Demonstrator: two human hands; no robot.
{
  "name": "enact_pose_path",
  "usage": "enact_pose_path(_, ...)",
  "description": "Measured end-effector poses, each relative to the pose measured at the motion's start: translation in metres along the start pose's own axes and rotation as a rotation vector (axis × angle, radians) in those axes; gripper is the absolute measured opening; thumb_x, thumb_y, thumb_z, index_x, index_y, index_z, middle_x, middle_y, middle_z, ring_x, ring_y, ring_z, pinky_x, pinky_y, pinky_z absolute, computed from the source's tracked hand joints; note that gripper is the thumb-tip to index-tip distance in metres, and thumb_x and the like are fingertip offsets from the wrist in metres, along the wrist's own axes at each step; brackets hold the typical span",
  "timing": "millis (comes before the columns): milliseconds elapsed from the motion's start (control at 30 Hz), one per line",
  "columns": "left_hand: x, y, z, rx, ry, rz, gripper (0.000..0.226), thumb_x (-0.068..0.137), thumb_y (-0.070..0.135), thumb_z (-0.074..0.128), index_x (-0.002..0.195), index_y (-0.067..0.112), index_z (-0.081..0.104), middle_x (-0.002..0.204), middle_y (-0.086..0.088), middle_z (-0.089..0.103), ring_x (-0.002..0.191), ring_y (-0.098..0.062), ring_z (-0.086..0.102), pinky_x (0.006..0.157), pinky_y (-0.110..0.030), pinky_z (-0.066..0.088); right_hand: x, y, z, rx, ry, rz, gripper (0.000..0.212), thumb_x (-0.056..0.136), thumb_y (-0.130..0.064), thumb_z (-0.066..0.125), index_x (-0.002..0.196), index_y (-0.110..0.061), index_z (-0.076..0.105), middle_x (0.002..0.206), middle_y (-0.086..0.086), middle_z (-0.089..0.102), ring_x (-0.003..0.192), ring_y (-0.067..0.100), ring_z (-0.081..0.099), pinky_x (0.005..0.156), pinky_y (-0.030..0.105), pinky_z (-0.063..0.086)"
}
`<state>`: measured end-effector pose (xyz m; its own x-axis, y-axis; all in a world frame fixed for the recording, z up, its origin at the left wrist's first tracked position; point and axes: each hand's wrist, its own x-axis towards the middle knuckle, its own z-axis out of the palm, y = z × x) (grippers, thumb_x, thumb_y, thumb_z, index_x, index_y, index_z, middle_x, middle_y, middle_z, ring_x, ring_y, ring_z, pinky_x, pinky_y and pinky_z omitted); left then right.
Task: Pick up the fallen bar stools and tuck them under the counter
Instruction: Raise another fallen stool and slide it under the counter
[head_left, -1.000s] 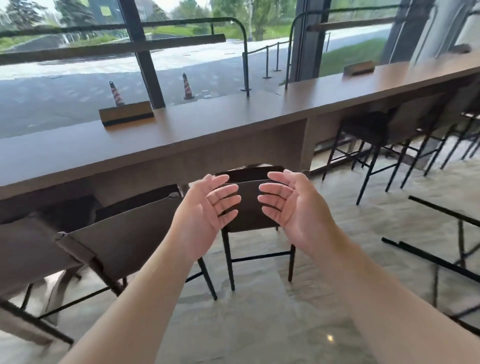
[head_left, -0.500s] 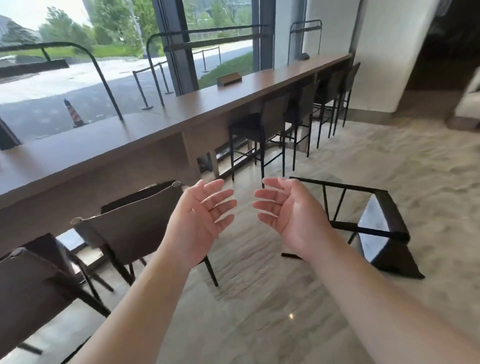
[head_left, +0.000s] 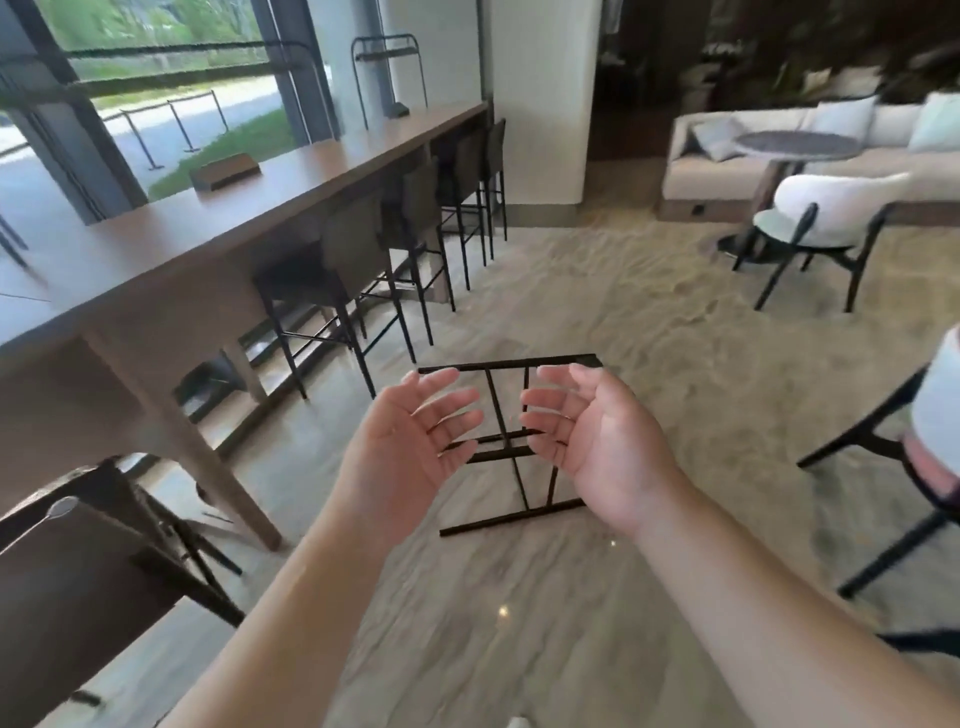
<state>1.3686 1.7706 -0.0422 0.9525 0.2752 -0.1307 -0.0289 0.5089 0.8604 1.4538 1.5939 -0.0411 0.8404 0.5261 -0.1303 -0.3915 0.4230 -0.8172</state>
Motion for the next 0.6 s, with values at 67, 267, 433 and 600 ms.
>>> enact_pose_path(67,0.039,-0.005,0.009,-0.001,-0.045,-0.019,0.051,0.074,0.049,0.061,0.114,0.018,0.067,0.109,-0.007,0.07,0.094,-0.02,0.068,0.079,-0.035,0.051,0.026,-0.012,-0.015,-0.015,0.049,-0.015,0.026,0.097,-0.031,0.048,0.103,-0.013,0.066,0.088,0.007,0.071,0.073,0.018,0.067,0.061,0.027,0.053)
enact_pose_path(267,0.156,-0.018,0.044,-0.03,-0.199,-0.108,0.048,0.077,0.047,0.06,0.114,0.016,0.064,0.11,-0.008,0.067,0.095,-0.023,0.065,0.087,-0.04,0.046,0.104,-0.051,-0.051,-0.052,0.184,-0.061,0.028,0.096,-0.032,0.048,0.106,-0.013,0.066,0.089,0.007,0.07,0.073,0.017,0.067,0.063,0.027,0.051)
enact_pose_path(433,0.235,-0.027,0.085,-0.008,-0.304,-0.176,0.044,0.079,0.045,0.06,0.112,0.016,0.065,0.107,-0.008,0.069,0.093,-0.022,0.066,0.084,-0.039,0.046,0.146,-0.084,-0.088,-0.063,0.284,-0.115,0.028,0.096,-0.031,0.047,0.106,-0.013,0.066,0.091,0.007,0.071,0.079,0.02,0.067,0.07,0.031,0.05)
enact_pose_path(600,0.291,-0.044,0.122,-0.033,-0.395,-0.24,0.045,0.081,0.045,0.057,0.115,0.015,0.065,0.11,-0.009,0.068,0.097,-0.023,0.065,0.086,-0.04,0.048,0.171,-0.116,-0.129,-0.028,0.364,-0.154,0.028,0.096,-0.031,0.048,0.108,-0.012,0.066,0.091,0.008,0.072,0.077,0.02,0.068,0.07,0.032,0.05)
